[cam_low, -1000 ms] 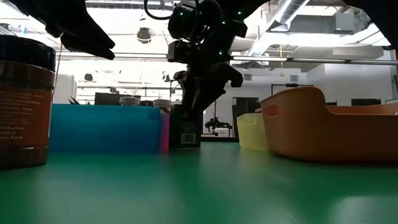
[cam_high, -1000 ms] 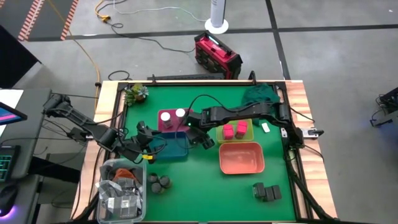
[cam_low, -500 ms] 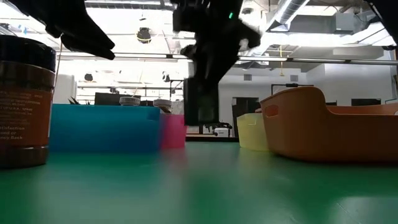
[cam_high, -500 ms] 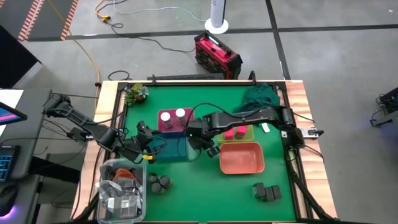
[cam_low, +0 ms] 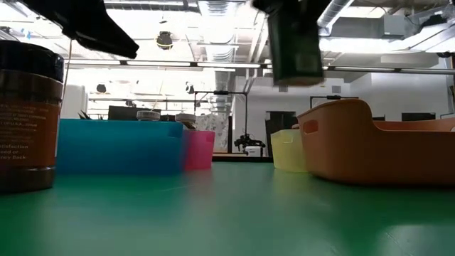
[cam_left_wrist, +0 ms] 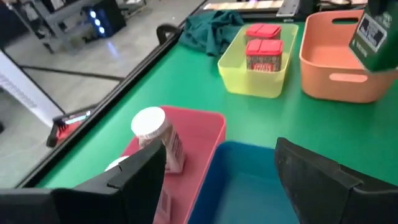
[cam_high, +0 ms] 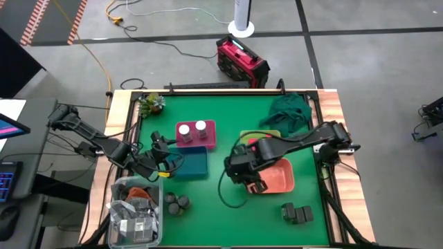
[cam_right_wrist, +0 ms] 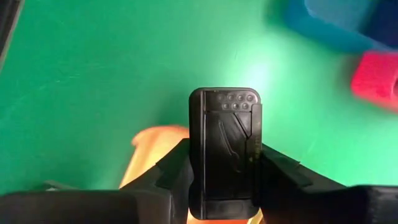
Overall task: Sort spices by type
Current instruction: Put the top black seasoning can into the orange bin
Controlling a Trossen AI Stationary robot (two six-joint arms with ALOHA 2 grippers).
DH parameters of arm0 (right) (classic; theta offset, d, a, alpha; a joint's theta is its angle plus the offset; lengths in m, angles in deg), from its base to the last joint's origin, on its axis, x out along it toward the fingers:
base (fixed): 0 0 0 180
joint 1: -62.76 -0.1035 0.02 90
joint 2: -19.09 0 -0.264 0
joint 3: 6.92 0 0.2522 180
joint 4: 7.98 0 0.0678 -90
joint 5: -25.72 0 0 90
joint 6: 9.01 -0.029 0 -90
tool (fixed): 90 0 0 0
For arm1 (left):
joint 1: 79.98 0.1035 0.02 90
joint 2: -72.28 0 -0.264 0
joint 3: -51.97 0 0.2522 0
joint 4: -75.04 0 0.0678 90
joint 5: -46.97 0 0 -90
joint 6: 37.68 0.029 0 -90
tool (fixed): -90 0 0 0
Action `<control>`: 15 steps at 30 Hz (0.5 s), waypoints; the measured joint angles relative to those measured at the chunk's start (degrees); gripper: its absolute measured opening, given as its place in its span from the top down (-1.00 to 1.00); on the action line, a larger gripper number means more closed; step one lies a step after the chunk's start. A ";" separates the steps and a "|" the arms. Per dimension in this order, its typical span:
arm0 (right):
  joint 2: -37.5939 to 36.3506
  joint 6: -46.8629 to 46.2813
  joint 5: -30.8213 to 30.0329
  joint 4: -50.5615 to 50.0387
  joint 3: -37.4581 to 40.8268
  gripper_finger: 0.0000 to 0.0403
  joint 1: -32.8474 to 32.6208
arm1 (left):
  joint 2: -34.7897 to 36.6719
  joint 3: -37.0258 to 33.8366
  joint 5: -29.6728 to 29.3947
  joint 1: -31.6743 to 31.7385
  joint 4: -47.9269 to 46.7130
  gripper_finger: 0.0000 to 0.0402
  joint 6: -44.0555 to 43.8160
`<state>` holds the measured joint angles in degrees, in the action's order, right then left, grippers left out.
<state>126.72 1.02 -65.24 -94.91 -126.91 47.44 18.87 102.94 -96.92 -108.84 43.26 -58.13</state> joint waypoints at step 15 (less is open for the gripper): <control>-12.73 -32.54 -6.43 1.67 21.84 0.16 -0.06 | -0.01 0.00 0.07 0.00 5.99 -0.41 8.44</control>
<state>113.99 -31.52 -71.67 -93.24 -105.07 47.39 18.85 102.94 -96.85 -108.84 49.25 -49.69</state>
